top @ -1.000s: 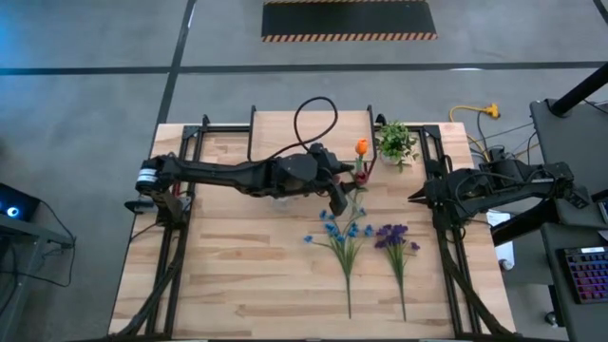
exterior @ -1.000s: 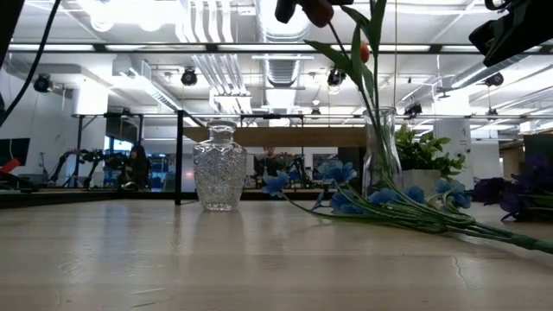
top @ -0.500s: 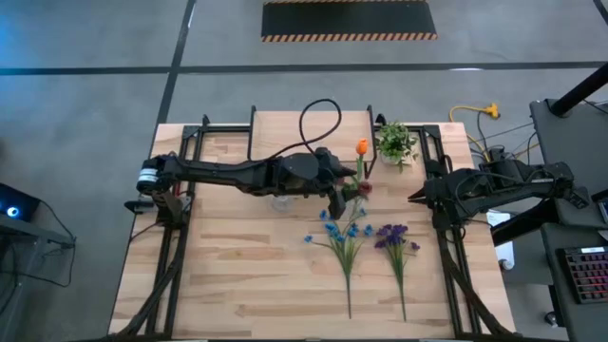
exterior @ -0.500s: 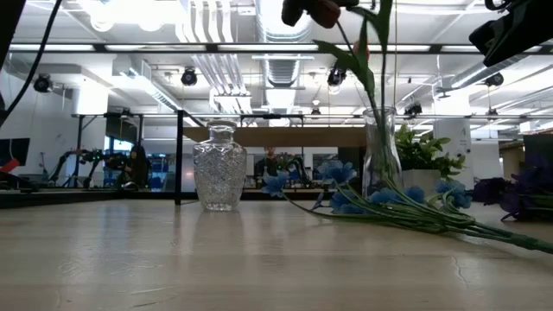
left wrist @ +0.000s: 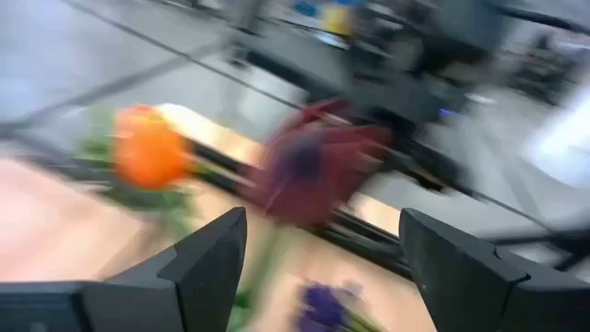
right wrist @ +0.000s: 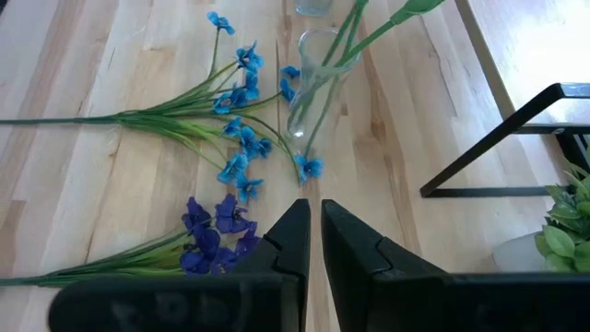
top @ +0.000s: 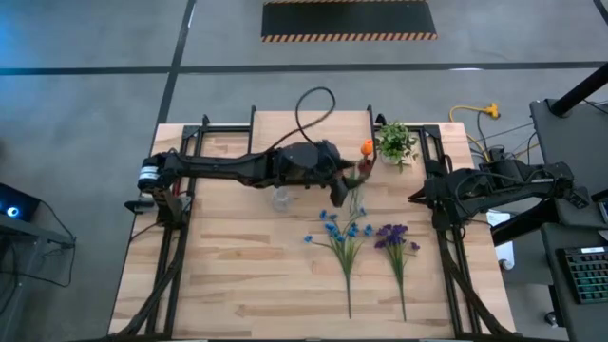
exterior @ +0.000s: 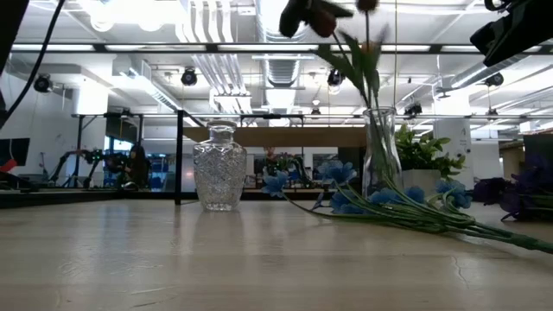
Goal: Pick and place flowers into a vace then onto a shelf
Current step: Put the red flower into the right transparent vase, then put the right transparent vase with flowers on the shelf
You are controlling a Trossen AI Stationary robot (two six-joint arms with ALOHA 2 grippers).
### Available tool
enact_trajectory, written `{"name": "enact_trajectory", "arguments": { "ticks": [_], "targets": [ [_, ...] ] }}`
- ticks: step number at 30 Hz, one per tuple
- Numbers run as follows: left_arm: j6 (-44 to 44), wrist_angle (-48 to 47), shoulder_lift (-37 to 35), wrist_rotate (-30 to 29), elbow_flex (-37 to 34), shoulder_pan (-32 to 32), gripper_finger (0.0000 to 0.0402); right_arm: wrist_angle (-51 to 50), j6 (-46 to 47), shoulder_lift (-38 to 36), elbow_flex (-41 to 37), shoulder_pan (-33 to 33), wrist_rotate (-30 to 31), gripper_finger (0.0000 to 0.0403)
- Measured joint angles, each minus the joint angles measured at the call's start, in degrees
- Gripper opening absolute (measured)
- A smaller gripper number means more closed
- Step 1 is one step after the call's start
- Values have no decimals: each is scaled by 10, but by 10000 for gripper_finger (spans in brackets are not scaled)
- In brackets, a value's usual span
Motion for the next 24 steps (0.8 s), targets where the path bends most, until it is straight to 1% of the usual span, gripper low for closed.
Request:
{"name": "enact_trajectory", "arguments": {
  "ticks": [1, 5, 12, 17, 20, 24],
  "targets": [
    [1, 0, 0, 15, 0, -1, 268, 0, 0, 0, 0, 0, 0, 22],
    [-13, -6, 0, 14, 0, 0, 268, 0, 0, 0, 0, 0, 0, 22],
    [5, -5, 0, 15, 0, -4, 268, -1, 0, 0, 0, 0, -1, 22],
    [40, 3, -7, 9, 0, -8, 268, -1, 0, 0, 0, 0, -2, 22],
    [70, 23, -16, -12, 0, -14, 267, -1, 0, 0, 0, 0, -3, 22],
    [121, 46, -28, -58, 0, -22, 267, -1, 2, 0, 0, 0, -2, 22]
  ]
}}
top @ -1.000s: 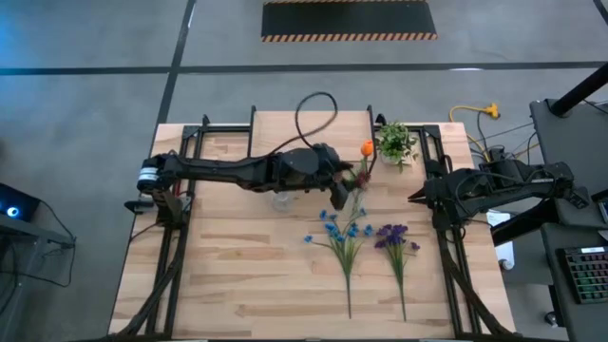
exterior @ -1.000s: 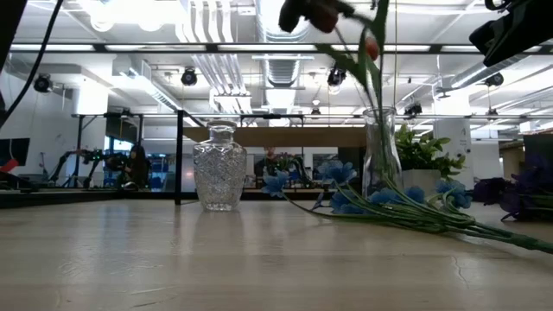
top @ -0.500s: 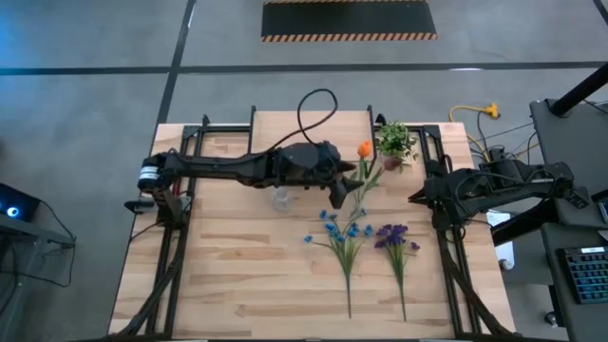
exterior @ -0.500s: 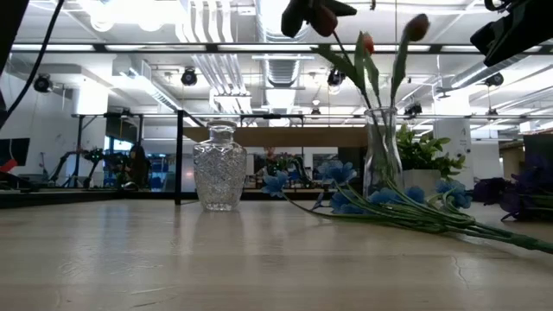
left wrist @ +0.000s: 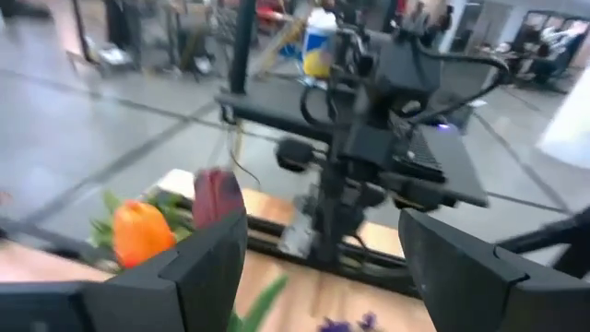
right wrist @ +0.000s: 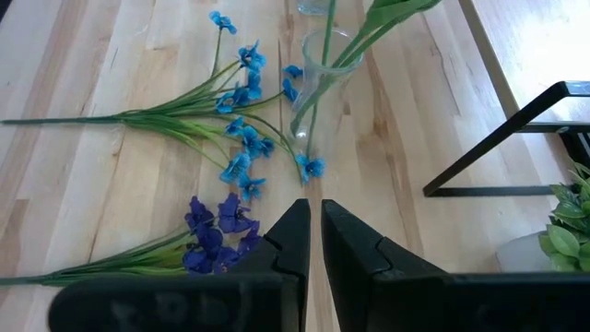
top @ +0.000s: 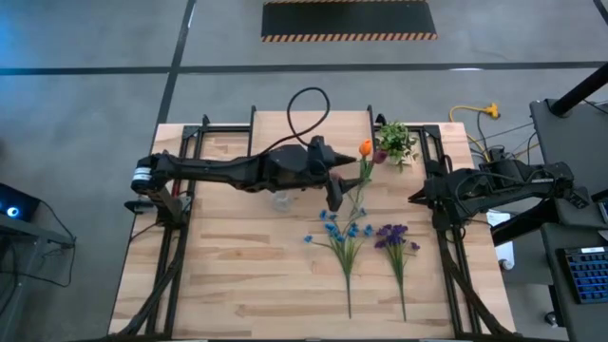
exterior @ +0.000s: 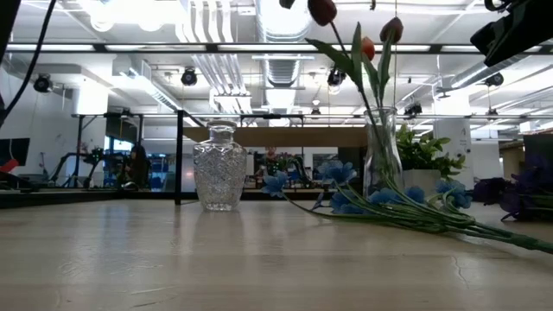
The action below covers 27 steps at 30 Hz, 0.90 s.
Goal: Pick and place flowers into a vace then onto a shelf
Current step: Put the right transparent vase with flowers on the shelf
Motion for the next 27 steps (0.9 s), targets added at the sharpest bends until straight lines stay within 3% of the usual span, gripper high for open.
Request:
{"name": "enact_trajectory", "arguments": {
  "ticks": [10, 13, 22, 27],
  "targets": [
    [73, 15, -55, -22, 0, -15, 267, 0, 18, 0, 0, 0, 0, 22],
    [88, -32, -85, -41, 0, -30, 267, 0, 26, 0, 0, 0, -10, 22],
    [88, -224, -174, -199, -20, -99, 267, 24, 86, 0, -1, 0, -15, 22],
    [89, -250, -203, -215, -57, -124, 267, 72, 123, 9, -13, 0, -15, 22]
  ]
}}
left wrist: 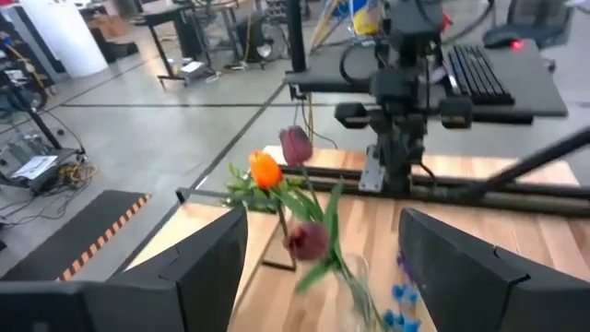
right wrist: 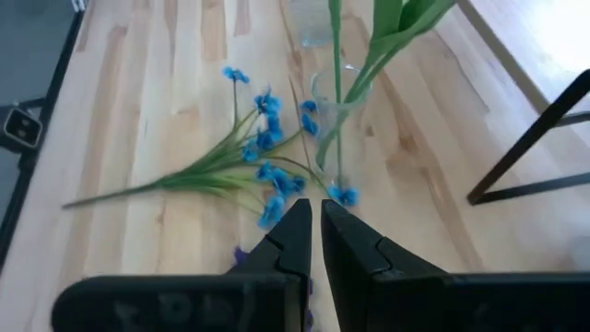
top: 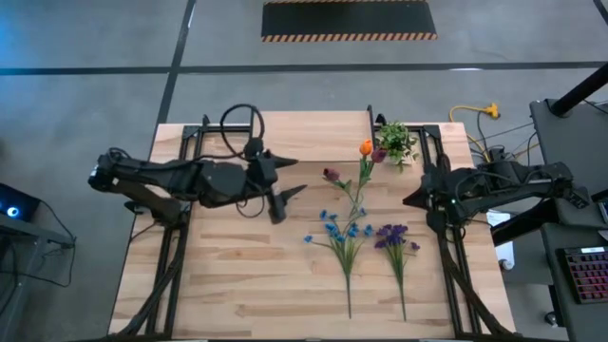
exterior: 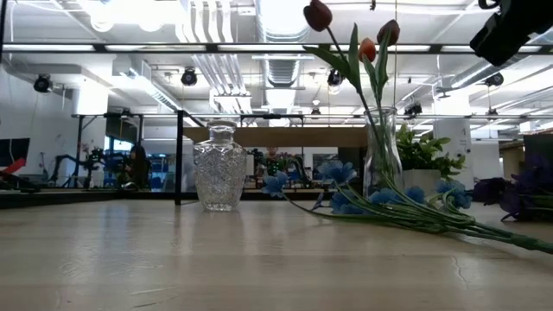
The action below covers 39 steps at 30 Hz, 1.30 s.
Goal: Pick and place flowers into a vace then onto a shelf
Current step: Put the right transparent vase with flowers on the shelf
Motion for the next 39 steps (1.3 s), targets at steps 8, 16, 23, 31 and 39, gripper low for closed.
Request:
{"name": "enact_trajectory", "arguments": {
  "ticks": [8, 16, 23, 31, 39],
  "targets": [
    [-24, -58, -45, 0, -81, -10, 267, 84, 42, 29, -42, 0, 5, 22],
    [-156, -72, -105, -1, -165, -10, 267, 137, 71, 50, -105, 0, 3, 23],
    [-270, -72, -141, -4, -230, -18, 267, 236, 47, 52, -173, 0, 20, 58],
    [-284, -73, -151, -16, -286, -27, 267, 363, 38, 59, -231, 0, 44, 127],
    [-282, -77, -198, -17, -319, -40, 267, 465, 38, 72, -275, -1, 119, 179]
  ]
}}
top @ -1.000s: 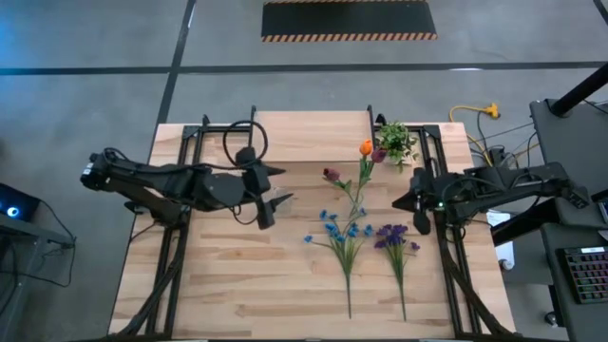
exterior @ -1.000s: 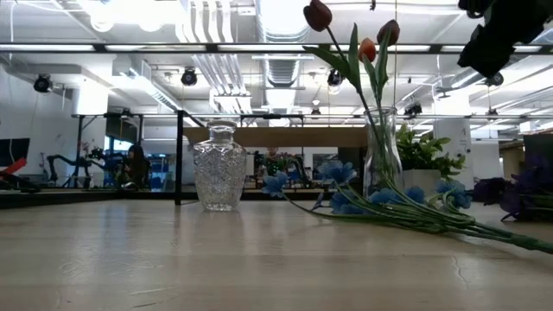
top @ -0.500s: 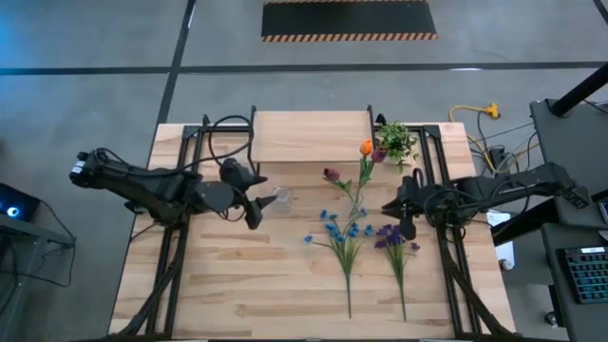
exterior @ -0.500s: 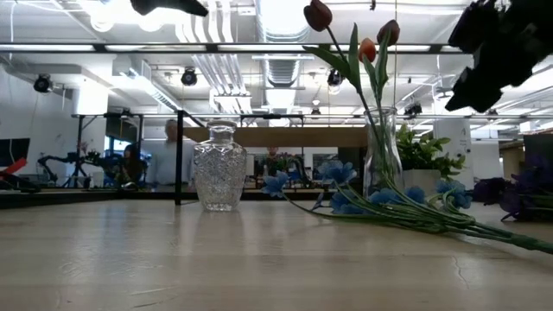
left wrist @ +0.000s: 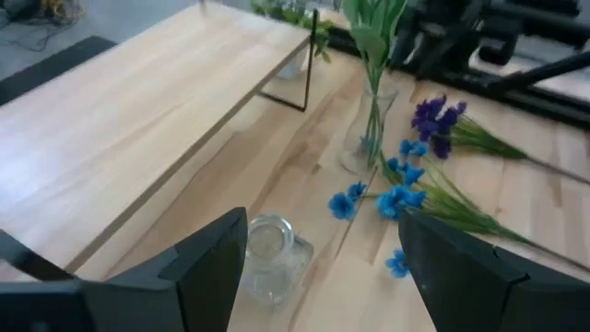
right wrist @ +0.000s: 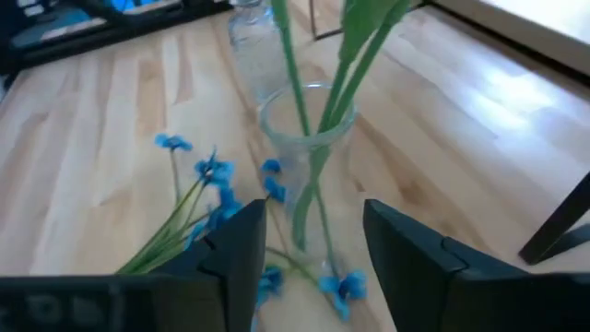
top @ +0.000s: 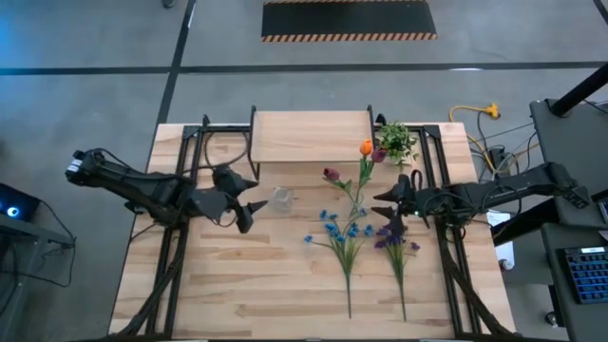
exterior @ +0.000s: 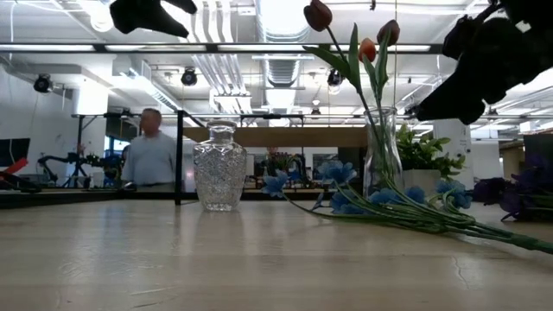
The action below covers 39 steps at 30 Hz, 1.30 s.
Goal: Pick and place flowers into a vace then onto a shelf
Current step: Put the right transparent vase with flowers on the shelf
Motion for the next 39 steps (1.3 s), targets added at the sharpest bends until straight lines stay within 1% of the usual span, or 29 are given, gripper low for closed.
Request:
{"name": "enact_trajectory", "arguments": {
  "ticks": [3, 7, 12, 22, 30, 34, 39],
  "targets": [
    [0, 0, -28, -15, -9, -3, 267, 39, 22, 15, -16, 0, 3, 191],
    [0, 6, -60, -16, -24, -3, 267, 79, 27, 44, -24, 0, 9, 202],
    [-1, 21, -83, -17, -45, -3, 267, 102, 28, 84, -20, 0, 17, 210],
    [0, 21, -80, -29, -46, -3, 267, 128, 25, 149, 2, 0, 23, 224],
    [0, 21, -77, -29, -46, -3, 267, 149, 51, 181, 3, 0, 24, 262],
    [0, 21, -74, -29, -46, -3, 267, 161, 53, 190, 2, 0, 53, 276],
    [-1, 20, -71, -28, -46, -3, 267, 163, 53, 191, 2, 0, 66, 281]
  ]
}}
